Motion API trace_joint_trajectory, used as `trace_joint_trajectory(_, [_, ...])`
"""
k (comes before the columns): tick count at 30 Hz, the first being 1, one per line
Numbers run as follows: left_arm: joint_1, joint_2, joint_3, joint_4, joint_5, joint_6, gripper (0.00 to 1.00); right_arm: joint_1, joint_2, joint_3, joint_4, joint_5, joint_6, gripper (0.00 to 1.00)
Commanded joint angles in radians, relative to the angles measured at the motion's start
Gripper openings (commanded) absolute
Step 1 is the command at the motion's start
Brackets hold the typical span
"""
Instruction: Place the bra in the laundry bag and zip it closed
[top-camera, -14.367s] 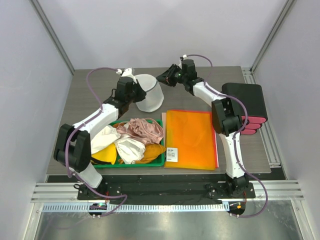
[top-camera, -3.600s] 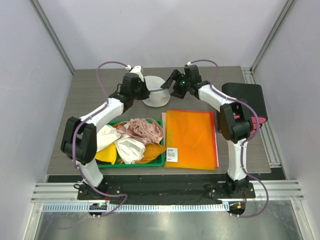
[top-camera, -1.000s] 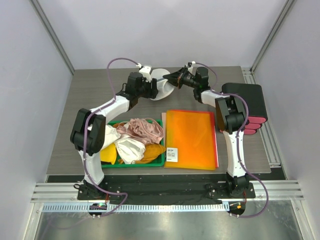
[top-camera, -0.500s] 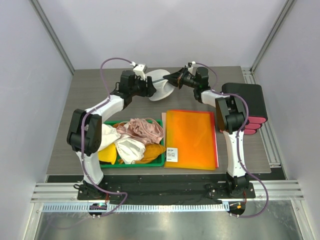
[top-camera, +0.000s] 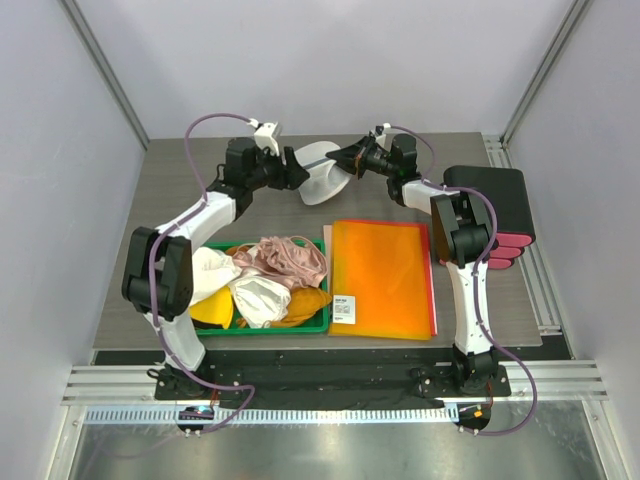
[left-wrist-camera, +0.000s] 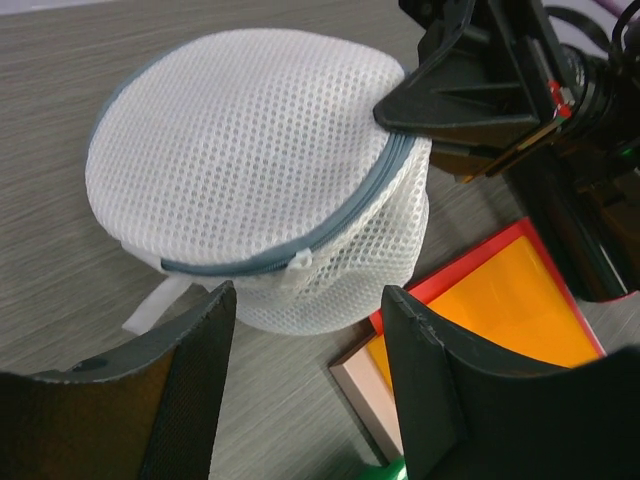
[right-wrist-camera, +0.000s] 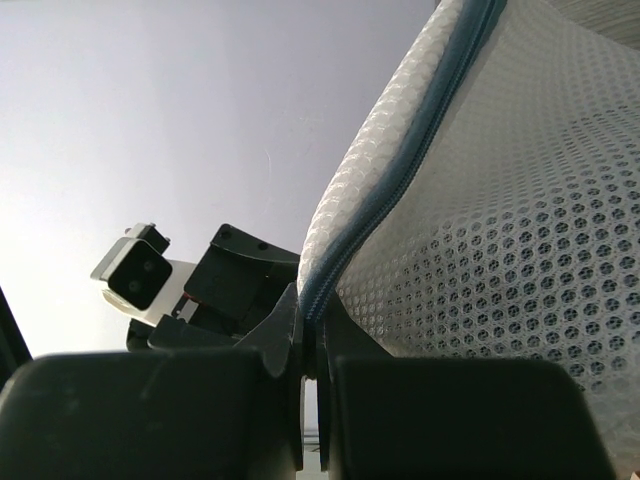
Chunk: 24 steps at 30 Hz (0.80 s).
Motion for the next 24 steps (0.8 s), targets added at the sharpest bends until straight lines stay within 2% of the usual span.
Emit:
trace_joint_trajectory(1, [0.003,0.025,0.078,0.003,-0.006,-0.034,0.59,0.004,-0.028,0.023,0.067,-0.021,0.012,0.01])
trace_joint_trajectory(5, [0.003,0.048,0.111,0.003,0.007,-0.051,0.58,0.002,-0.03,0.018,0.072,-0.021,0.015,0.01])
trace_joint_trajectory(16, [-0.008,0.068,0.122,-0.043,0.008,-0.025,0.42,0.004,-0.019,0.031,0.1,-0.023,0.04,0.01])
trace_joint_trajectory(19, [-0.019,0.075,0.13,-0.049,0.014,-0.021,0.42,0.004,-0.016,0.032,0.106,-0.021,0.046,0.01])
trace_joint_trajectory(24, [-0.045,0.08,0.137,-0.081,-0.052,0.005,0.45,0.007,-0.016,0.037,0.112,-0.02,0.055,0.01])
